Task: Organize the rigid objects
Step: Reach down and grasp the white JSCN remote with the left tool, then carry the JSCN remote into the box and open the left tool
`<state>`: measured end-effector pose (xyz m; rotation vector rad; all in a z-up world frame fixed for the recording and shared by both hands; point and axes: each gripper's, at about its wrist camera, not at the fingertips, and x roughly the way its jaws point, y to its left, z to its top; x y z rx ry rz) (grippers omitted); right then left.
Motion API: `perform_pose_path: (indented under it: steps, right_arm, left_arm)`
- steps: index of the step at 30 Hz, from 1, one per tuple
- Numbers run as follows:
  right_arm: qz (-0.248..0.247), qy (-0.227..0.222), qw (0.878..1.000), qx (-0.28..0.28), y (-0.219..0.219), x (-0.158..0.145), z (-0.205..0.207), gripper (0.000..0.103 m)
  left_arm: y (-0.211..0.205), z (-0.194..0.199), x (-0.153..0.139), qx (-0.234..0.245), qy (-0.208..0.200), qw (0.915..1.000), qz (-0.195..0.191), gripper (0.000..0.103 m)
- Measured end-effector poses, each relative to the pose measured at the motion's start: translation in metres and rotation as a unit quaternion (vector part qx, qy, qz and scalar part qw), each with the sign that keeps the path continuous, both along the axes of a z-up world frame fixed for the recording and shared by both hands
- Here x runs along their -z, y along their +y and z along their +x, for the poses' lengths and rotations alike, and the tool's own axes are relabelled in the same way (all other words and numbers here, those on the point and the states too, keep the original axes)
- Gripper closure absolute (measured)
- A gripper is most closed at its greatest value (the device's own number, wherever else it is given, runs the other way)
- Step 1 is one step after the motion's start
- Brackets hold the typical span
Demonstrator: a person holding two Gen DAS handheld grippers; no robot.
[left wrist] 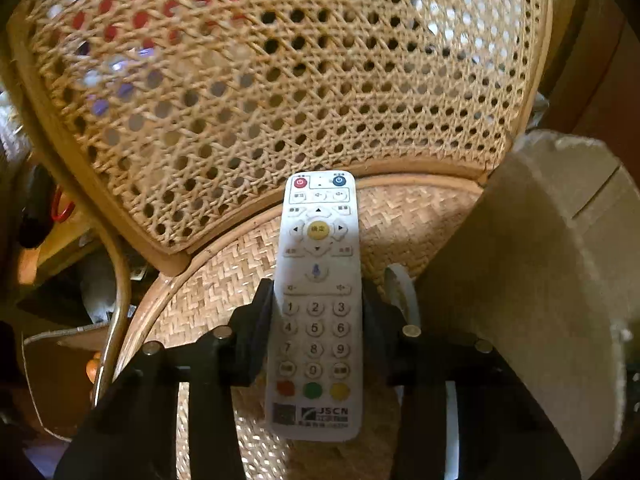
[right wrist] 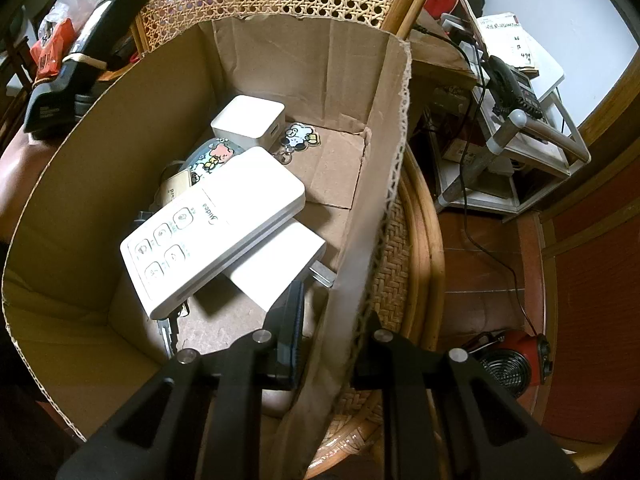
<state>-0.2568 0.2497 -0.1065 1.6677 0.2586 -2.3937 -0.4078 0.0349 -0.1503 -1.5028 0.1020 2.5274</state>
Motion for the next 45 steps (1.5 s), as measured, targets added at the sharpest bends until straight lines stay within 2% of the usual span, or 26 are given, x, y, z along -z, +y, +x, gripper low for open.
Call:
perform_pose_path:
  steps: [5, 12, 14, 17, 19, 24, 28, 36, 41, 45]
  right_arm:
    - [0.0, -0.001, 1.0, 0.0, 0.0, 0.0, 0.0, 0.083]
    - [-0.001, -0.001, 1.0, 0.001, 0.0, 0.0, 0.0, 0.083]
    - [-0.001, -0.001, 1.0, 0.0, 0.0, 0.0, 0.0, 0.083]
    - [-0.001, -0.001, 1.0, 0.0, 0.0, -0.001, 0.0, 0.083]
    - [-0.001, -0.001, 1.0, 0.0, 0.0, -0.001, 0.0, 0.083]
    - [-0.003, -0.001, 1.0, 0.001, 0.0, -0.001, 0.001, 0.083]
    - [-0.005, -0.001, 1.0, 0.003, 0.001, 0.0, 0.001, 0.083]
    - [-0.004, -0.005, 1.0, 0.006, 0.002, -0.001, 0.002, 0.083]
    - [-0.005, -0.006, 1.0, 0.006, 0.003, -0.001, 0.002, 0.083]
    - [-0.007, -0.006, 1.0, 0.006, 0.002, -0.001, 0.001, 0.083]
  left_arm:
    - [0.0, 0.012, -0.029, -0.004, 0.02, 0.9998, 0.0, 0.063]
    - [0.001, 0.033, -0.097, -0.001, 0.069, 0.9976, 0.009, 0.063]
    - [0.012, 0.045, -0.112, 0.012, 0.078, 0.9967, 0.021, 0.063]
    - [0.033, 0.056, -0.13, 0.024, 0.091, 0.9954, 0.019, 0.063]
    - [0.045, 0.048, -0.148, 0.037, 0.095, 0.9944, 0.026, 0.063]
    - [0.083, 0.079, -0.172, 0.059, 0.099, 0.9928, 0.034, 0.063]
    - [0.107, 0.099, -0.172, 0.075, 0.09, 0.9925, 0.037, 0.063]
    - [0.125, 0.116, -0.14, 0.085, 0.059, 0.9942, 0.029, 0.063]
    - [0.108, 0.11, -0.113, 0.082, 0.058, 0.9946, 0.025, 0.062]
    - [0.109, 0.113, -0.115, 0.079, 0.059, 0.9949, 0.021, 0.062]
